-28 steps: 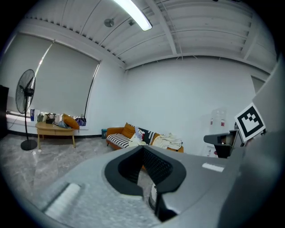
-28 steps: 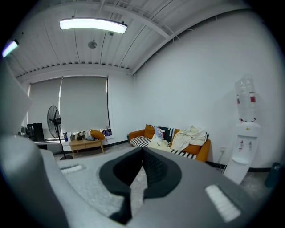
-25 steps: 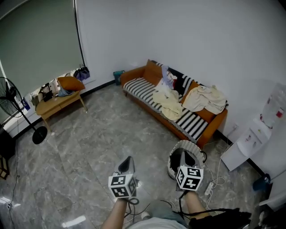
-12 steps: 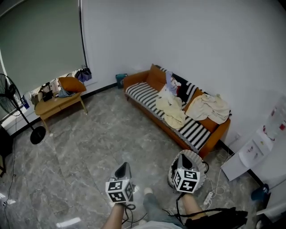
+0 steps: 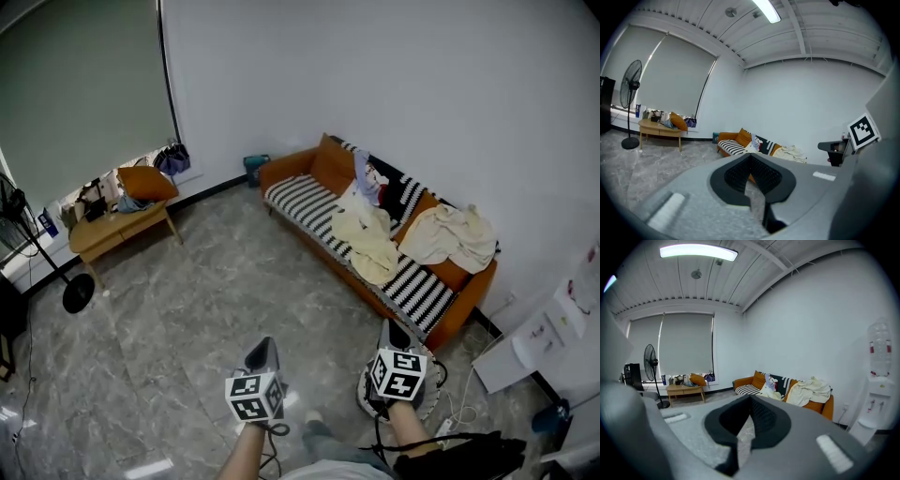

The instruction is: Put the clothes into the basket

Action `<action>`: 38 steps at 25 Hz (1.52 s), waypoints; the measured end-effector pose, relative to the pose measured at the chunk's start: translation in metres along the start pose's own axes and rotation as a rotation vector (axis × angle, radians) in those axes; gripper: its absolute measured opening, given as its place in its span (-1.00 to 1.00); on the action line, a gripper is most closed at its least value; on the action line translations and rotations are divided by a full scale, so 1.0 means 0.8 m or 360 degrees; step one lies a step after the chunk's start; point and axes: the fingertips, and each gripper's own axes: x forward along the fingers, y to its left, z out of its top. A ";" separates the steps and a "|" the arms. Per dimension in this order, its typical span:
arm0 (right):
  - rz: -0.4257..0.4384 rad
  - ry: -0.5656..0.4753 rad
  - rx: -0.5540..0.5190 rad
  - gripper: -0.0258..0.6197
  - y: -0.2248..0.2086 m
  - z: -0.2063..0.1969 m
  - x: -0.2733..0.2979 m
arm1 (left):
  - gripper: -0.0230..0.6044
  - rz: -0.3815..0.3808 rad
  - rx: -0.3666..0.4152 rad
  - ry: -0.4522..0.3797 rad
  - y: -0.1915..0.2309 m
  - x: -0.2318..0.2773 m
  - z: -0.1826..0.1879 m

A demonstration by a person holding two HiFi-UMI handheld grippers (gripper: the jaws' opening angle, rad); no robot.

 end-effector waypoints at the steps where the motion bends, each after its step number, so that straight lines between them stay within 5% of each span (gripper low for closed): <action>1: -0.0001 0.0001 -0.0003 -0.91 -0.005 0.008 0.018 | -0.91 -0.0003 0.0008 0.0002 0.000 0.020 0.006; 10: 0.0045 -0.0007 0.0038 -0.91 -0.037 0.063 0.162 | -0.91 -0.0024 0.0071 0.0036 -0.008 0.172 0.054; 20: -0.0018 0.0051 0.0177 -0.91 -0.087 0.063 0.246 | -0.91 -0.0129 0.0250 0.0108 -0.033 0.282 0.079; 30: -0.0357 0.0091 0.0244 -0.91 -0.172 0.051 0.298 | -0.91 -0.0428 0.0298 0.0179 -0.072 0.435 0.079; 38: -0.0572 0.0076 0.0342 -0.91 -0.210 0.105 0.385 | -0.91 -0.0673 0.0268 0.0181 -0.094 0.599 0.146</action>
